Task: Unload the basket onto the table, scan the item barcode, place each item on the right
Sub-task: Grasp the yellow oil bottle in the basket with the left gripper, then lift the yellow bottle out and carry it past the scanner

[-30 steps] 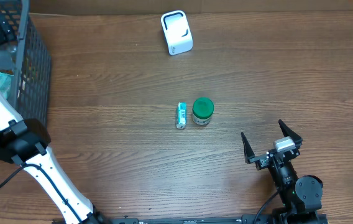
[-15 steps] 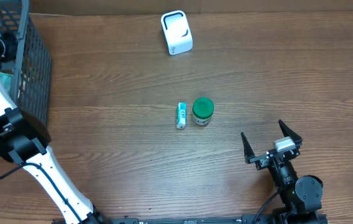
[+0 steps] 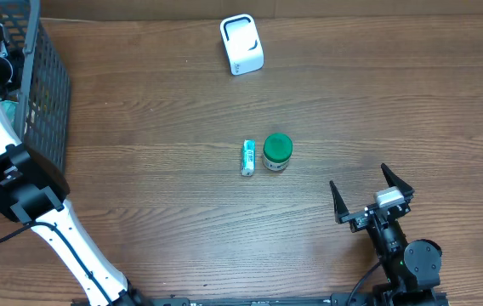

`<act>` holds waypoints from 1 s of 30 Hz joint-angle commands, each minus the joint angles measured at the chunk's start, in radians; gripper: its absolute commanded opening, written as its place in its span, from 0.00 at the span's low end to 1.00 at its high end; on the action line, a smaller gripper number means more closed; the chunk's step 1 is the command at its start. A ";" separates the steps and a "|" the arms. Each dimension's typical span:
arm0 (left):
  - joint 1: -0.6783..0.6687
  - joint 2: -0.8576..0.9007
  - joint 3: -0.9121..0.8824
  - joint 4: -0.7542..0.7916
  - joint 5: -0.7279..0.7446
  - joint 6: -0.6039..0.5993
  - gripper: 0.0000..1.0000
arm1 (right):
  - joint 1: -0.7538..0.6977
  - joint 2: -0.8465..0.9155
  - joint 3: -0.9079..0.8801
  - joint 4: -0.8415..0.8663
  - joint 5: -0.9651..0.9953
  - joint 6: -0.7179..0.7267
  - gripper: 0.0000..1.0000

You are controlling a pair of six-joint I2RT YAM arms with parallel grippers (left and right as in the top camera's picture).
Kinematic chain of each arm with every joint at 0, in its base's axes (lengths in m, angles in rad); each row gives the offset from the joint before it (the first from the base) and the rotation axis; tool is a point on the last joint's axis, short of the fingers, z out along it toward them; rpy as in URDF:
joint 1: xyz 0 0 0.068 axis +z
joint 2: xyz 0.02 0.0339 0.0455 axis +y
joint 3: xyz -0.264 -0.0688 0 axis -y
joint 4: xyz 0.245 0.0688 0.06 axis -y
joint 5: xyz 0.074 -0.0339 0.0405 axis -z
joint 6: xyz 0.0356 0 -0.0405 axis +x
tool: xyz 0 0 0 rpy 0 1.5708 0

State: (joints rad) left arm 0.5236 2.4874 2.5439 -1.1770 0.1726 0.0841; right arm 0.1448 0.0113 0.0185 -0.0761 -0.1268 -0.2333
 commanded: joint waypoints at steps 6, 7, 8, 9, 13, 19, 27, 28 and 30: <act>-0.008 -0.154 0.043 0.015 0.011 -0.196 0.34 | 0.002 -0.008 -0.011 0.003 -0.002 0.000 1.00; -0.008 -0.190 0.046 0.030 0.011 -0.217 0.34 | 0.002 -0.008 -0.011 0.003 -0.002 0.000 1.00; -0.009 -0.222 0.046 0.044 0.011 -0.234 0.34 | 0.002 -0.008 -0.011 0.003 -0.002 0.000 1.00; -0.009 -0.255 0.046 0.058 0.011 -0.252 0.34 | 0.002 -0.008 -0.011 0.003 -0.002 0.000 1.00; -0.017 -0.397 0.046 0.102 0.011 -0.303 0.30 | 0.002 -0.008 -0.011 0.003 -0.002 0.000 1.00; -0.077 -0.556 0.046 0.114 0.011 -0.302 0.30 | 0.002 -0.008 -0.011 0.003 -0.002 0.000 1.00; -0.274 -0.644 0.046 -0.001 0.011 -0.302 0.29 | 0.002 -0.008 -0.011 0.003 -0.002 0.000 1.00; -0.306 -0.644 0.046 -0.024 0.012 -0.303 0.28 | 0.002 -0.008 -0.011 0.003 -0.002 0.000 1.00; -0.372 -0.641 0.043 -0.070 0.010 -0.302 0.27 | 0.002 -0.008 -0.011 0.003 -0.002 0.000 1.00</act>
State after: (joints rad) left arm 0.2207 1.8389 2.5870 -1.2278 0.1726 -0.2073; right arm 0.1448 0.0109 0.0185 -0.0761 -0.1265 -0.2329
